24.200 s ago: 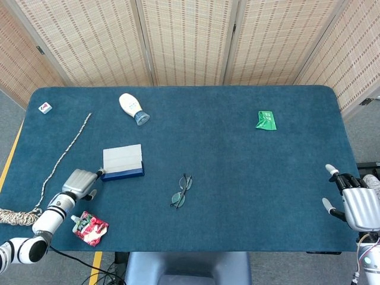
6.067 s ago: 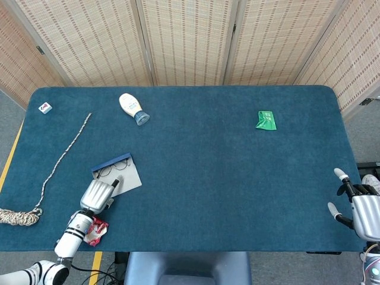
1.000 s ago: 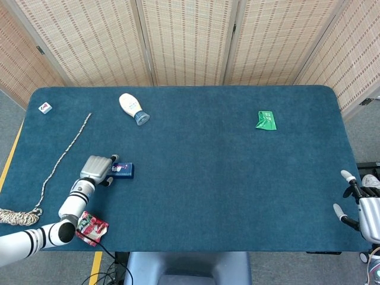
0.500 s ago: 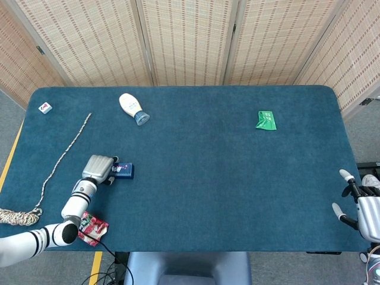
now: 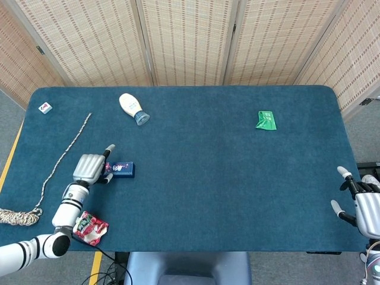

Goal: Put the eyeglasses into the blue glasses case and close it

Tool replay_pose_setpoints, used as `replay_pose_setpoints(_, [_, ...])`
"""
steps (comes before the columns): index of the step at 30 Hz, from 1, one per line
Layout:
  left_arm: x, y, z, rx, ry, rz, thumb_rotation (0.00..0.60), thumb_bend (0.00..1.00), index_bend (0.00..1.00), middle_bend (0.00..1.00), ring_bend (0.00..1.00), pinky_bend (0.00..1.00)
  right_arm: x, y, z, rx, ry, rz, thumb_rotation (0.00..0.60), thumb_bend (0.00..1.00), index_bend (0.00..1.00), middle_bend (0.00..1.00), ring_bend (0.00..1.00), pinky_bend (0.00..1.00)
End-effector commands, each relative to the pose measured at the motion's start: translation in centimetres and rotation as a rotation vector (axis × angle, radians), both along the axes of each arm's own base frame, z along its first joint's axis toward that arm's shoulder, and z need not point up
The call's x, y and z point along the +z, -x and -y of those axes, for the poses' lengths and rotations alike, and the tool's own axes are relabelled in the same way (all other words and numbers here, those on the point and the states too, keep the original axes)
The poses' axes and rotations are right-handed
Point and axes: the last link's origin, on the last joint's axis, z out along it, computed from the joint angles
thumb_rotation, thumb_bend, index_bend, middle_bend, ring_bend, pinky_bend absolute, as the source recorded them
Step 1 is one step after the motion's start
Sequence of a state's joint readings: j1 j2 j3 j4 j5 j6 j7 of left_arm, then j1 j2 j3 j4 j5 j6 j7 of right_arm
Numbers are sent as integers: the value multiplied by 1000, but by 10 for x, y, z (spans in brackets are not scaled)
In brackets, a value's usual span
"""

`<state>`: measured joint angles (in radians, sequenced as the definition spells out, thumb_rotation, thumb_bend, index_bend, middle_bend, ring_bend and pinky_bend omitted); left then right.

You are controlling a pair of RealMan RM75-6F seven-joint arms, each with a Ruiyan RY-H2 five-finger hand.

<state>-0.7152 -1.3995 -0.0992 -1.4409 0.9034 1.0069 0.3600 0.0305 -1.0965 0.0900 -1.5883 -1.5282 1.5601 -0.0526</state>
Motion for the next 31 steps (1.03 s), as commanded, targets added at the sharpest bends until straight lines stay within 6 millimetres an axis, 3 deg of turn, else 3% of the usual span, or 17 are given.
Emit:
replay_pose_setpoints(1, [21, 14, 19, -16, -120, 27, 600, 352, 84, 580, 544, 727, -1, -3, 1, 13, -18, -3, 600, 266, 141, 433, 403, 405])
replay_pose_setpoints(13, [73, 60, 96, 27, -305, -44, 600, 351, 121, 453, 387, 504, -6, -3, 9, 50, -69, 46, 600, 265, 141, 350, 294, 402])
replay_pose_setpoints(19, [94, 74, 135, 49, -363, -75, 600, 346, 130, 416, 359, 469, -13, -6, 14, 70, -93, 50, 600, 265, 141, 348, 293, 394])
replay_pose_setpoints(25, [104, 78, 158, 78, -373, -96, 600, 347, 131, 414, 360, 456, -18, -9, 17, 77, -103, 59, 600, 265, 141, 348, 294, 394])
replay_pose_setpoints(31, [100, 74, 164, 66, -376, -86, 600, 345, 131, 408, 359, 454, -19, -12, 20, 79, -104, 69, 600, 266, 141, 348, 294, 394])
